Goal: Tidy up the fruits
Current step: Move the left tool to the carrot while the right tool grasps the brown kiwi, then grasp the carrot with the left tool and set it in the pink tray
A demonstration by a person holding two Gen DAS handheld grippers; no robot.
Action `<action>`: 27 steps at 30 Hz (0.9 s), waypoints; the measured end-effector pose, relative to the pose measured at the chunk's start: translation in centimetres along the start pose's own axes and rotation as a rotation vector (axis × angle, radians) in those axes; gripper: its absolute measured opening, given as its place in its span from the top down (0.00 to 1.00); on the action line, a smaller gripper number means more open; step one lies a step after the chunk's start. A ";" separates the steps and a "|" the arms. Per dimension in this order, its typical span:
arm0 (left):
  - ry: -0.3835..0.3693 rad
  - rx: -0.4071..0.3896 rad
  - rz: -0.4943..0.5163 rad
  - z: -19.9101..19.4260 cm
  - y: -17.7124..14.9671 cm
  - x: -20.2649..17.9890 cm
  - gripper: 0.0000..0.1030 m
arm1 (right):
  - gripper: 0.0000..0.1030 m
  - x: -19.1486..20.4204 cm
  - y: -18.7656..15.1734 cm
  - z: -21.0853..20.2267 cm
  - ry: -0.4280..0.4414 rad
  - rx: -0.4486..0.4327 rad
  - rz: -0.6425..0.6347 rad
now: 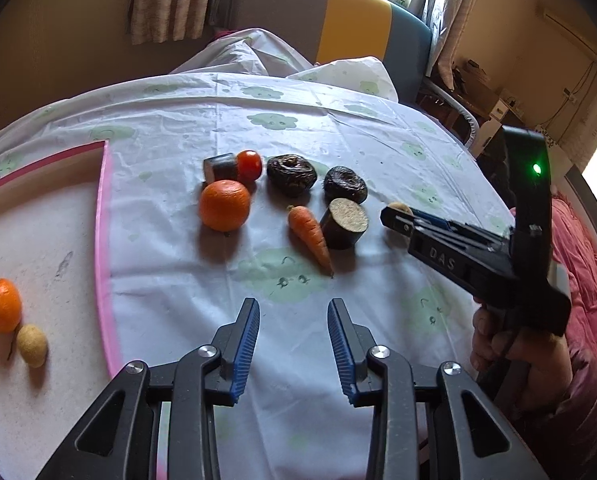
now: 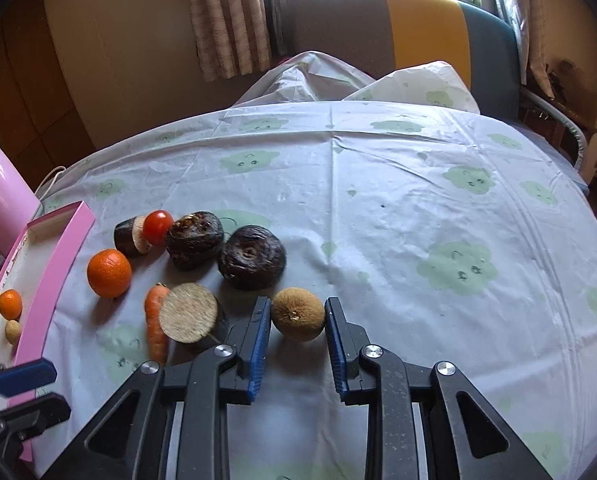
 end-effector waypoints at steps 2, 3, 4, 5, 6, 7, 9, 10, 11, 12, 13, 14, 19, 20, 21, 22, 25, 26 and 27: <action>-0.010 0.013 -0.013 0.7 0.4 -0.3 0.67 | 0.73 -0.8 -0.5 -0.3 0.007 -0.002 0.015; -0.004 0.017 -0.019 1.0 0.7 -0.4 0.69 | 0.73 -1.0 -0.7 -0.3 0.005 0.000 0.017; 0.004 0.020 -0.024 1.3 0.9 -0.5 0.70 | 0.73 -1.1 -0.9 -0.3 0.006 -0.004 0.014; 0.007 0.027 -0.033 1.8 1.2 -0.6 0.72 | 0.73 -1.2 -1.1 -0.3 0.010 -0.011 0.012; 0.001 0.034 -0.044 2.1 1.4 -0.7 0.72 | 0.73 -1.3 -1.2 -0.3 0.013 -0.020 0.011; -0.007 0.037 -0.057 2.4 1.7 -0.8 0.72 | 0.73 -1.3 -1.3 -0.4 0.014 -0.024 0.012; -0.007 0.038 -0.074 2.8 2.2 -0.9 0.72 | 0.73 -1.3 -1.3 -0.4 0.017 -0.032 0.015; -0.009 0.036 -0.079 3.1 2.5 -1.0 0.72 | 0.73 -1.3 -1.3 -0.3 0.020 -0.035 0.017; -0.005 0.034 -0.082 3.3 2.8 -1.1 0.72 | 0.73 -1.4 -1.3 -0.3 0.023 -0.036 0.019; 0.006 0.034 -0.085 3.6 3.0 -1.2 0.72 | 0.73 -1.4 -1.3 -0.3 0.026 -0.037 0.020; 0.009 0.038 -0.092 3.9 3.4 -1.2 0.72 | 0.73 -1.4 -1.3 -0.3 0.029 -0.038 0.021; 0.005 0.044 -0.100 4.3 3.6 -1.2 0.72 | 0.73 -1.4 -1.4 -0.3 0.032 -0.039 0.024; 0.034 0.066 -0.142 5.8 4.2 -0.7 0.72 | 0.73 -1.6 -1.5 -0.3 0.043 -0.044 0.031; 0.036 0.068 -0.148 6.0 4.2 -0.6 0.72 | 0.73 -1.7 -1.5 -0.3 0.047 -0.046 0.034; 0.035 0.063 -0.149 6.0 4.2 -0.6 0.72 | 0.73 -1.7 -1.5 -0.3 0.051 -0.047 0.038; 0.036 0.058 -0.147 6.1 4.3 -0.6 0.72 | 0.73 -1.8 -1.5 -0.3 0.056 -0.047 0.041; 0.050 0.051 -0.145 6.4 4.7 -0.7 0.72 | 0.73 -1.9 -1.6 -0.2 0.065 -0.050 0.050; 0.055 0.049 -0.138 6.5 4.8 -0.8 0.72 | 0.73 -1.9 -1.6 -0.2 0.067 -0.050 0.051; 0.062 0.046 -0.130 6.6 4.9 -0.9 0.72 | 0.73 -1.9 -1.6 -0.2 0.068 -0.051 0.052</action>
Point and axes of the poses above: each gripper's, at about its wrist camera, not at the fingertips, and z roughly the way its jaws point, x to its left, y to its top, the point moved 2 cm from there along z, roughly the way its jaws point, and after that the axes turned 1 degree about x, right-handed, at the moved point
